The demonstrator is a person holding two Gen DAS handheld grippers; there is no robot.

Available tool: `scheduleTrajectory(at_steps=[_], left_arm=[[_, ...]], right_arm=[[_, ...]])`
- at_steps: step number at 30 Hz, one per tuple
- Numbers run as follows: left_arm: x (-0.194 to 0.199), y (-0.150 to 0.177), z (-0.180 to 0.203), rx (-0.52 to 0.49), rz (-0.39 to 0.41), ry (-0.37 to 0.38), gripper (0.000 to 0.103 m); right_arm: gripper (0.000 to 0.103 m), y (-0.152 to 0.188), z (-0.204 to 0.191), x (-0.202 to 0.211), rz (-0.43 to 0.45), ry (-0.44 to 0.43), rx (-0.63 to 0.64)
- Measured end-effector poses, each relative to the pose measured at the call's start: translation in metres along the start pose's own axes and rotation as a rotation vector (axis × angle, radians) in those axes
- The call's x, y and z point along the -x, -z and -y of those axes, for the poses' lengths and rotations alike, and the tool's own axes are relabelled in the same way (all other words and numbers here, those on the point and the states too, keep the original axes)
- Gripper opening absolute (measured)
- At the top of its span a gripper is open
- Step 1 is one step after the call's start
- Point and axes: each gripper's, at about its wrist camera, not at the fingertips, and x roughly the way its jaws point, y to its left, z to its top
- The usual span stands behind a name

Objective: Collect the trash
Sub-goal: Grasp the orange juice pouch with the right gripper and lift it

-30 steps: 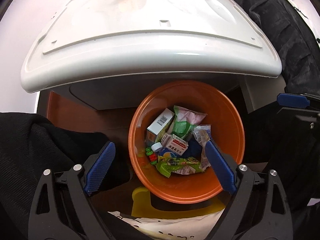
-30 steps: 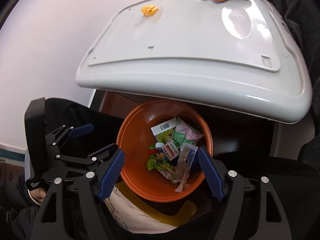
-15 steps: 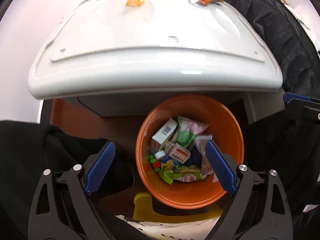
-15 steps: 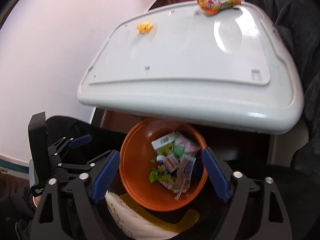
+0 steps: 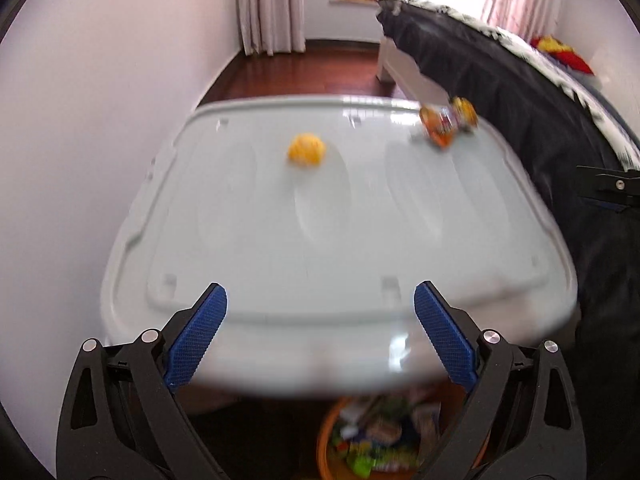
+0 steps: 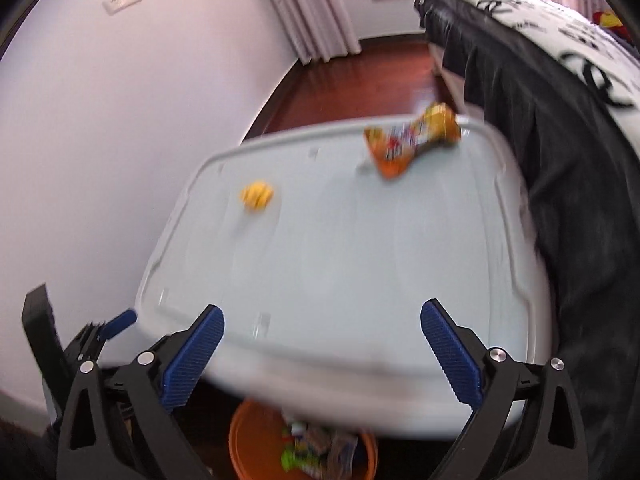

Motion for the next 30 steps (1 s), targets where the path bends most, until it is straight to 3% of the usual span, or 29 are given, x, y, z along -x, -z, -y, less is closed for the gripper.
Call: scheduleTrajectory(at_steps=[5,10,15,20,27,30], left_arm=[[-0.031,-0.040,-0.001,-0.001,0.020,-0.038,0.093],[-0.067,-0.060,0.003,-0.012,0.040,-0.145,0.093],[-0.089,-0.060,-0.007,0.055,-0.043,-0.089,0.093],[-0.090,-0.060,-0.009,0.063,-0.032,-0.112,0.093],[-0.092,-0.062,-0.014,0.105,-0.045,-0.089,0.093],[-0.093,-0.062,-0.015,0.108,-0.048,-0.090,0.093]], right_arm=[[0.097,-0.048,0.019,-0.034,0.031,0.025,-0.106],[0.097,-0.091,0.051,-0.086,0.033,0.101,-0.218],[0.097,-0.130,0.088,-0.141,0.022,0.152,-0.381],[0.097,-0.155,0.103,-0.175,0.024,0.219,-0.442],[0.097,-0.171,0.109,-0.207,0.015,0.290,-0.495],[0.079,-0.171,0.100,-0.215,0.016,0.363,-0.431]])
